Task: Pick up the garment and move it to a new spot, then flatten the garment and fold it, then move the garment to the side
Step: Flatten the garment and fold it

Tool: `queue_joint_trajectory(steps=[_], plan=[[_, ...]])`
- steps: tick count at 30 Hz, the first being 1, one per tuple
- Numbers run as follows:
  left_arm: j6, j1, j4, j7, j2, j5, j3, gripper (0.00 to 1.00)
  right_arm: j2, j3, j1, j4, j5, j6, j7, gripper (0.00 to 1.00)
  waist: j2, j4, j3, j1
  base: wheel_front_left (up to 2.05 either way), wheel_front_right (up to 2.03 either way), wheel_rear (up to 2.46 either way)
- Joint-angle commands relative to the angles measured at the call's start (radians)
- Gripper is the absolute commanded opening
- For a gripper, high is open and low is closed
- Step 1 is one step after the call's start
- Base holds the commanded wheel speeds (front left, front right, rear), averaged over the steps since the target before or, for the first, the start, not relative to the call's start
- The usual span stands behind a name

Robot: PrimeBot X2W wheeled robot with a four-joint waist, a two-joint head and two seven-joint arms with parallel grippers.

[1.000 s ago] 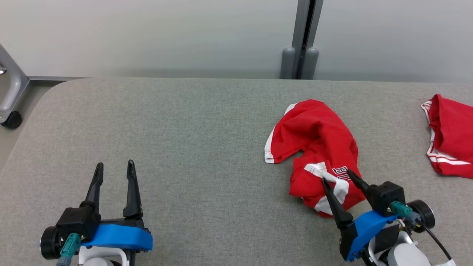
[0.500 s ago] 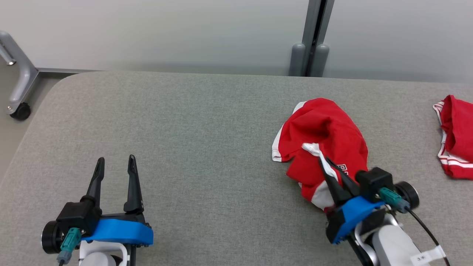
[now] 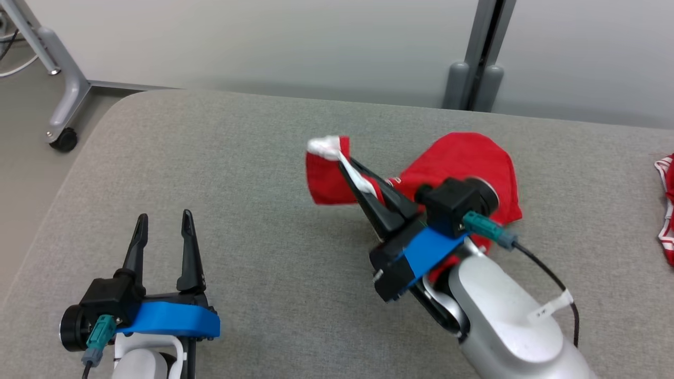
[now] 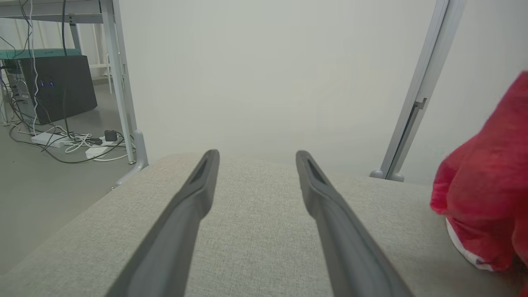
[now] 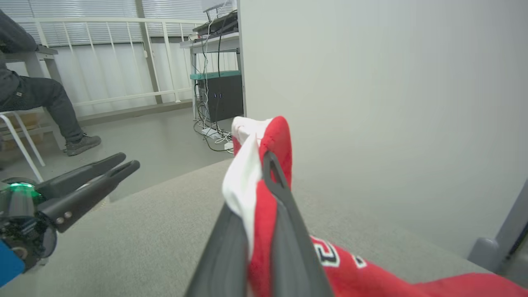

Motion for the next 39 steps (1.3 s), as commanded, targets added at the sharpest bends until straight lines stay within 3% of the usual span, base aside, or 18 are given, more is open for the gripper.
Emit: queue_joint_trajectory(steps=[1,9,16,24,38,39], plan=[[-0.007,-0.019,0.002,-0.004,-0.004,0.005,0.004,1.00,-0.001,0.004,-0.024,-0.004,0.009,0.000,-0.008,0.00,0.0000,0.005,0.004,-0.0001,0.00,0.00,0.00],[-0.012,-0.021,0.008,-0.004,-0.015,0.014,0.018,1.00,-0.001,0.077,-0.178,-0.020,0.164,0.000,-0.072,0.00,0.0000,0.016,0.004,-0.0001,0.00,0.00,0.00],[-0.012,0.000,0.001,-0.004,-0.022,0.022,0.037,1.00,-0.002,0.040,-0.119,0.040,0.199,0.000,-0.104,0.00,0.0000,-0.013,0.000,-0.0001,0.00,0.00,0.00],[-0.014,0.013,-0.011,-0.004,-0.032,0.028,0.050,1.00,-0.001,-0.200,0.056,0.147,0.098,0.000,-0.116,0.00,0.0000,-0.090,0.008,-0.0001,0.00,0.00,0.00],[-0.034,0.003,-0.003,-0.004,-0.045,0.048,0.036,1.00,-0.003,-0.623,0.362,0.085,0.006,0.000,-0.120,0.00,0.0000,-0.171,0.012,-0.0001,0.00,0.00,0.00],[-0.036,0.004,-0.001,-0.004,-0.046,0.047,0.036,1.00,-0.002,-0.640,0.377,0.084,0.002,0.000,-0.120,0.11,0.0000,-0.174,0.011,-0.0001,0.00,0.00,0.00]])
